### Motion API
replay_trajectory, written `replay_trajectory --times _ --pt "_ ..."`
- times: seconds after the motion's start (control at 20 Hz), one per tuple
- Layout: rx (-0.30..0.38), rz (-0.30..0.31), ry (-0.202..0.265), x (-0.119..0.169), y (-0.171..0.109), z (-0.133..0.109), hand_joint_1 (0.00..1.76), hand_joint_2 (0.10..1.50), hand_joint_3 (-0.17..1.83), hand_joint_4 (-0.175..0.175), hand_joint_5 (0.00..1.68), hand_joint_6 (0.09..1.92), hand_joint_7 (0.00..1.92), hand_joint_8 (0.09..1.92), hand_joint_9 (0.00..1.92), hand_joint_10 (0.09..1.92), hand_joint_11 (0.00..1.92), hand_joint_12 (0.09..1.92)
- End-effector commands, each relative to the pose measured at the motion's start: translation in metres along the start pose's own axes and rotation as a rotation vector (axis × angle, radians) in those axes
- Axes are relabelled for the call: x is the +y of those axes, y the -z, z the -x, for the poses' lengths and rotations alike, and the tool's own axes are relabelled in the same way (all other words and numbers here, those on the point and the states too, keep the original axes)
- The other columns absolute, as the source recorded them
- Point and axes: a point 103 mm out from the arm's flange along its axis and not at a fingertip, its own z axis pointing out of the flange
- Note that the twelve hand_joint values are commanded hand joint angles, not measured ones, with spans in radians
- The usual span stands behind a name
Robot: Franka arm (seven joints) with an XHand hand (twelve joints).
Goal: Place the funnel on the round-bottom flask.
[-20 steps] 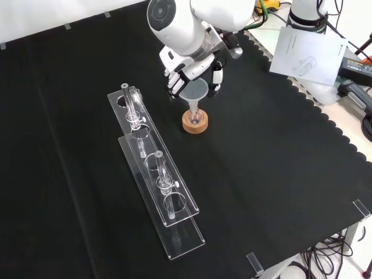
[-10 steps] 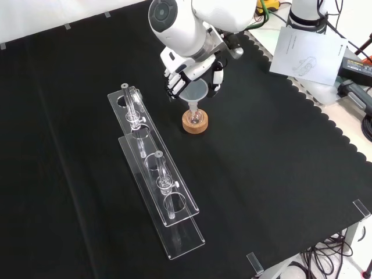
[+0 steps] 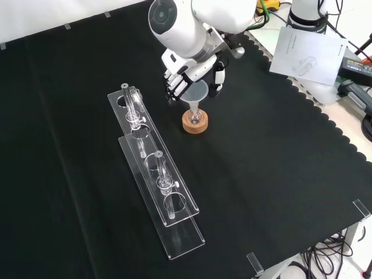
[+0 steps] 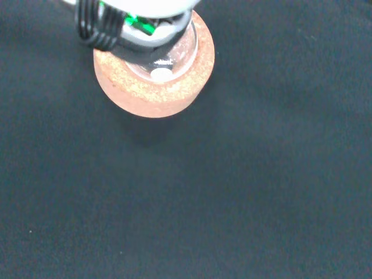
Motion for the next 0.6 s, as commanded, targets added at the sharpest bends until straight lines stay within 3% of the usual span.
replay_trajectory --times 0.05,0.15,0.25,0.35,0.6 --pt "0.043 0.103 0.047 -0.012 0.003 0.003 0.41 0.64 0.21 -0.031 0.15 0.09 0.00 0.33 0.07 0.80 0.10 1.48" --pt "0.043 0.156 0.056 -0.018 0.006 0.005 0.37 0.62 0.16 -0.023 0.06 0.09 0.00 0.11 0.02 0.73 0.06 1.50" --pt "0.041 0.224 0.069 -0.024 0.011 0.008 0.35 0.61 0.14 -0.021 0.03 0.09 0.00 0.09 0.00 0.68 0.05 1.51" --pt "0.054 0.259 0.096 -0.030 0.017 0.014 0.35 0.62 0.12 -0.027 0.05 0.09 0.02 0.09 0.00 0.74 0.06 1.52" --pt "0.102 0.301 0.155 -0.037 0.029 0.034 0.40 0.67 0.11 -0.035 0.10 0.09 0.08 0.09 0.06 0.83 0.09 1.51"
